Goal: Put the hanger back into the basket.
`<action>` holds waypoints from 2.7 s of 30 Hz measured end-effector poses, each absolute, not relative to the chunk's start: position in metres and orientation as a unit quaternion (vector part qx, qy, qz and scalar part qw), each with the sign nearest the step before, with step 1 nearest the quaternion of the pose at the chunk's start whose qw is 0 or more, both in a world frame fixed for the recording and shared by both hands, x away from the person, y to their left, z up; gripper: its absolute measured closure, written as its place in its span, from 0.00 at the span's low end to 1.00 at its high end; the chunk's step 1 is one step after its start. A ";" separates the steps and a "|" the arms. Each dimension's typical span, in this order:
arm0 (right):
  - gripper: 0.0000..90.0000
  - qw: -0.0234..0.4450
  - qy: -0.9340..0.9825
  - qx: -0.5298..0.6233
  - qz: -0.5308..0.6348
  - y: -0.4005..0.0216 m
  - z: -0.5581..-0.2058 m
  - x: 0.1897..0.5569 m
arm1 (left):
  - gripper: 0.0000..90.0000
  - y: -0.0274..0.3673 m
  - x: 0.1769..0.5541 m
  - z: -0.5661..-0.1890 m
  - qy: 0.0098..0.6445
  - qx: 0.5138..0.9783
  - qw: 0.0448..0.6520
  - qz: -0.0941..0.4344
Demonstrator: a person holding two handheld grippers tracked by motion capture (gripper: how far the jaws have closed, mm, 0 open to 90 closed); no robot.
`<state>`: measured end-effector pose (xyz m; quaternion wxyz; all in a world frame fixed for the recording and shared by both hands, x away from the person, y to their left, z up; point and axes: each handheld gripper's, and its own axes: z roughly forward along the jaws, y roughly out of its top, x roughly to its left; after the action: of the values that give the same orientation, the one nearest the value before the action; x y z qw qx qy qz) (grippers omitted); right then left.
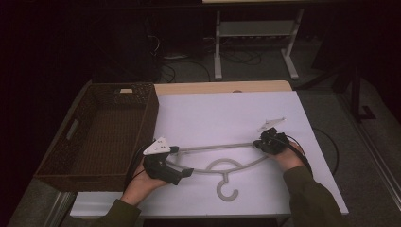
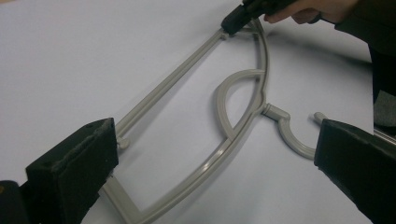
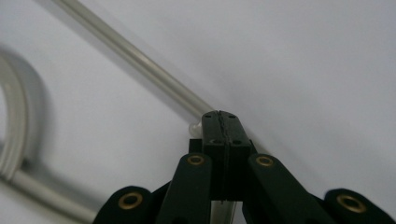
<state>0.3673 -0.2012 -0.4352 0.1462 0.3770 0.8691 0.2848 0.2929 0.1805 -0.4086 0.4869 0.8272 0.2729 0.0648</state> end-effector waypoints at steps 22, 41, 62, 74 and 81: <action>0.78 0.174 0.857 0.368 0.315 -0.192 -0.426 0.391 | 0.00 0.180 0.293 -0.411 0.278 0.824 0.489 0.060; 0.64 0.044 0.887 0.256 0.382 -0.155 -0.423 0.286 | 0.00 0.181 0.294 -0.411 0.276 0.828 0.484 0.064; 0.80 0.029 0.916 0.192 0.350 -0.134 -0.441 0.273 | 0.00 0.181 0.294 -0.411 0.276 0.829 0.482 0.064; 0.87 0.045 0.924 0.163 0.342 -0.130 -0.444 0.270 | 0.00 0.180 0.294 -0.412 0.274 0.830 0.481 0.064; 0.88 0.042 0.923 0.173 0.340 -0.129 -0.443 0.268 | 0.00 0.179 0.294 -0.414 0.277 0.831 0.479 0.061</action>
<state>0.2676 -0.1295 -0.4433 0.0417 0.1730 0.9233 0.3403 0.2941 0.1788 -0.4142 0.4787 0.8309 0.2767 0.0613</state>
